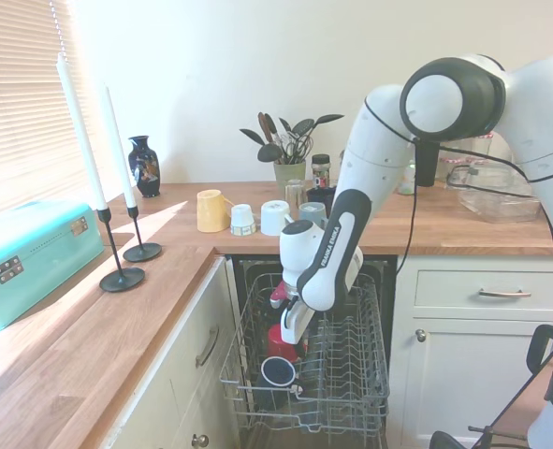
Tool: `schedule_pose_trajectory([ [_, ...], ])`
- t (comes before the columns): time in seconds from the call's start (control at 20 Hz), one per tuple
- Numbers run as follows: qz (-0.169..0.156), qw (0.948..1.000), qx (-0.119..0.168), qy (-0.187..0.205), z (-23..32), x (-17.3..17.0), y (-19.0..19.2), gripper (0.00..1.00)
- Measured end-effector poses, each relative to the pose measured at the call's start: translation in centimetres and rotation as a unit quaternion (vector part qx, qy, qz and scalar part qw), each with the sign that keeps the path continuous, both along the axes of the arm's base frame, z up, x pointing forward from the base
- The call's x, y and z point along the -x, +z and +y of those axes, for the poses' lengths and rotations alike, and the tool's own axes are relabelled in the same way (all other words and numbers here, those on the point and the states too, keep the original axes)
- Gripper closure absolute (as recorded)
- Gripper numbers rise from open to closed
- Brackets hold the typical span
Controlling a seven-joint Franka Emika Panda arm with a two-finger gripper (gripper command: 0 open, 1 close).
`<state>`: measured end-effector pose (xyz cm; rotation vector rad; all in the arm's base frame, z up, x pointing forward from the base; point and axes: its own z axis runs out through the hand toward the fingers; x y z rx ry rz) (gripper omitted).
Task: Move a mug from dishwasher to table
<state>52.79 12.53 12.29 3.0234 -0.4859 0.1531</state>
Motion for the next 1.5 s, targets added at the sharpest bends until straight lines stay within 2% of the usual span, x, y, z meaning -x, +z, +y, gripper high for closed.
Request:
schedule_pose_trajectory([
  [0.5,0.002,0.9998,0.002,0.020,0.5,-1.1,-1.7,0.00],
  [1.35,0.002,0.9997,-0.014,0.022,-0.6,-3.0,-4.9,0.00],
  [1.4,0.001,0.9997,-0.014,0.022,-0.6,-3.1,-5.0,1.00],
  [1.5,0.001,0.9997,-0.015,0.021,-0.6,-3.2,-5.0,1.00],
])
